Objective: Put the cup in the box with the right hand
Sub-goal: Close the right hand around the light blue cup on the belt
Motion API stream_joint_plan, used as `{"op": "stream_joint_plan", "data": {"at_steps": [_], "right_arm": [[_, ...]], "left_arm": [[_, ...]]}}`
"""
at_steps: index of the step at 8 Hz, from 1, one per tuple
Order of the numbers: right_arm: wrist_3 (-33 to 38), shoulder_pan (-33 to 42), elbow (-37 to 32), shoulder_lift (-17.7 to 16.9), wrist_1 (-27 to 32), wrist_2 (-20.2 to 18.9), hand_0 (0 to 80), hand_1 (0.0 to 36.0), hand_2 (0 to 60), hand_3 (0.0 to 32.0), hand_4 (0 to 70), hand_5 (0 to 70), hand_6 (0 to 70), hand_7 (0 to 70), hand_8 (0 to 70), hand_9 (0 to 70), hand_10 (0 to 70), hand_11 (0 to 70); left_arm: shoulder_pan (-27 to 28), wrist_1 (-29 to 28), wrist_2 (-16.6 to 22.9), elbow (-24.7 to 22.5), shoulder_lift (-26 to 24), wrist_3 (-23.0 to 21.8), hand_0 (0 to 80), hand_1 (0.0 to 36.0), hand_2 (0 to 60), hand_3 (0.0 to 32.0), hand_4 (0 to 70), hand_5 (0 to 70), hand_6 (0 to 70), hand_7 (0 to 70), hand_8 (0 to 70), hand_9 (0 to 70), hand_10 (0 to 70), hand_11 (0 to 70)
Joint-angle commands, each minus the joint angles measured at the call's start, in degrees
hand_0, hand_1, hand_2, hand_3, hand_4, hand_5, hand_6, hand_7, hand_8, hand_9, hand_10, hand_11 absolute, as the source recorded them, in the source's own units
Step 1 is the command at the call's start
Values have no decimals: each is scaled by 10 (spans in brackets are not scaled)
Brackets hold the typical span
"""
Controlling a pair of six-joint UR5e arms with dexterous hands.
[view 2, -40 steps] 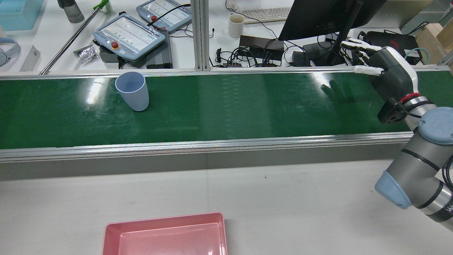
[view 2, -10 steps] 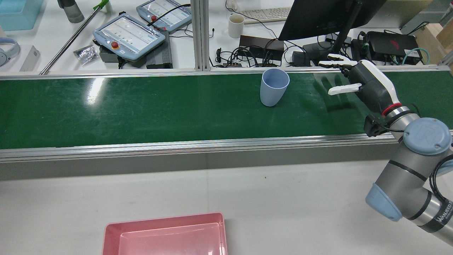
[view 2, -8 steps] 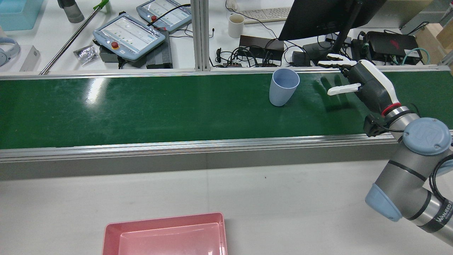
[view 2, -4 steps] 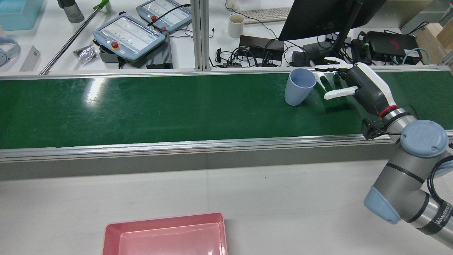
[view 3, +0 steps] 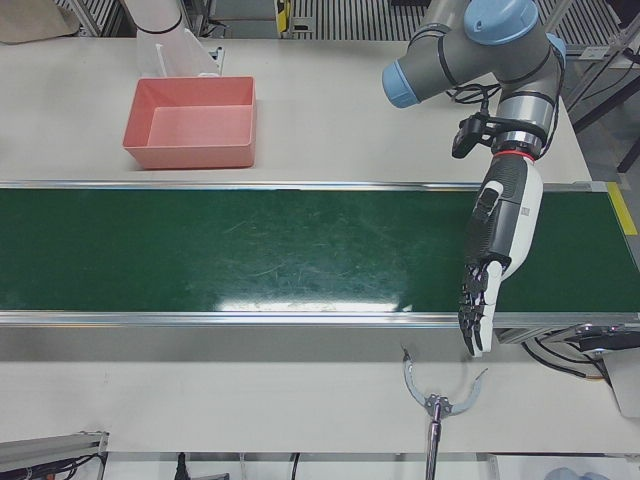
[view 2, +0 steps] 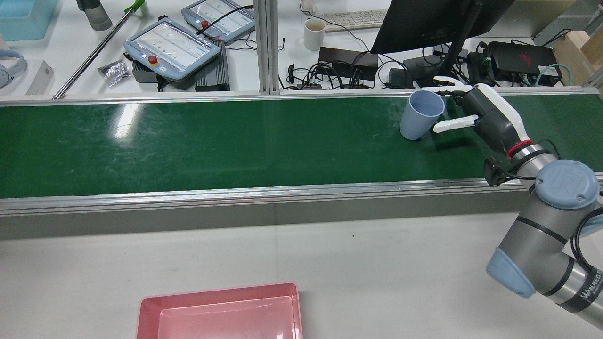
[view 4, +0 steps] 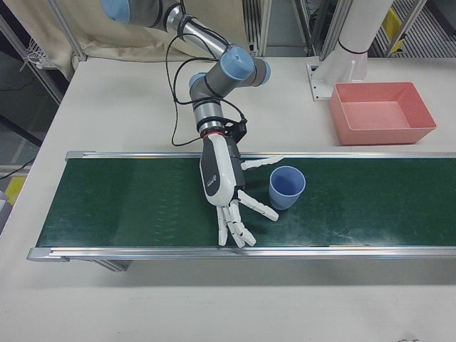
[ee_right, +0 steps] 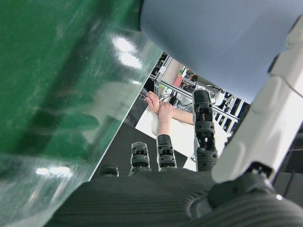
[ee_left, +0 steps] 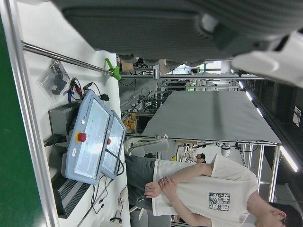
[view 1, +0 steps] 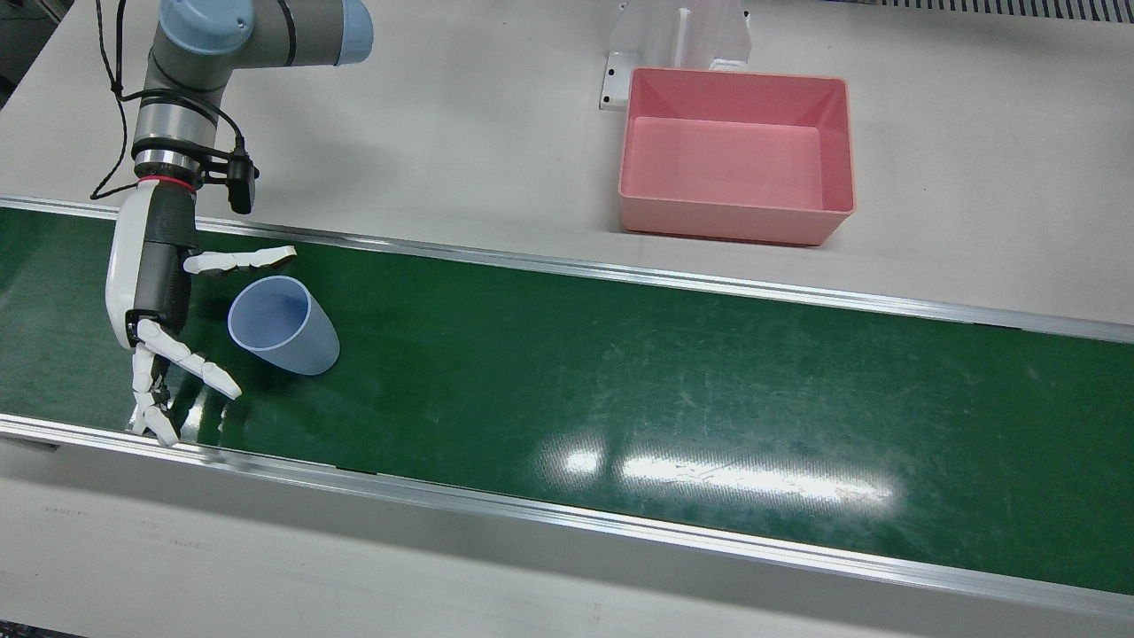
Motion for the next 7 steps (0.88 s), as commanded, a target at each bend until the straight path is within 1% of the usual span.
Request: {"op": "stream_joint_plan", "data": {"at_steps": [1, 2, 3, 4, 5, 6, 7], "right_arm": [[0, 12, 0, -3, -1, 0, 481, 67, 0, 94, 251, 38, 37, 222, 75, 114, 0, 2], [-2, 18, 0, -5, -3, 0, 482, 68, 0, 90, 257, 38, 38, 227, 76, 117, 0, 1], [-7, 27, 0, -5, -4, 1, 483, 70, 0, 78, 269, 39, 42, 240, 79, 126, 0, 5], [-24, 35, 0, -4, -4, 1, 488, 74, 2, 10, 342, 38, 60, 297, 88, 152, 4, 14], [-30, 34, 0, -4, -4, 2, 503, 76, 29, 0, 671, 31, 128, 564, 128, 253, 23, 37], [-29, 35, 1, -4, -4, 3, 515, 88, 116, 0, 700, 20, 167, 700, 177, 364, 61, 85], [-28, 37, 3, -4, -4, 4, 512, 86, 166, 0, 700, 8, 178, 700, 192, 399, 80, 106]], "left_arm": [[0, 0, -1, 0, 0, 0, 0, 0, 0, 0, 0, 0, 0, 0, 0, 0, 0, 0], [0, 0, 0, 0, 0, 0, 0, 0, 0, 0, 0, 0, 0, 0, 0, 0, 0, 0], [0, 0, 0, 0, 0, 0, 0, 0, 0, 0, 0, 0, 0, 0, 0, 0, 0, 0], [0, 0, 0, 0, 0, 0, 0, 0, 0, 0, 0, 0, 0, 0, 0, 0, 0, 0], [0, 0, 0, 0, 0, 0, 0, 0, 0, 0, 0, 0, 0, 0, 0, 0, 0, 0], [0, 0, 0, 0, 0, 0, 0, 0, 0, 0, 0, 0, 0, 0, 0, 0, 0, 0], [0, 0, 0, 0, 0, 0, 0, 0, 0, 0, 0, 0, 0, 0, 0, 0, 0, 0]]}}
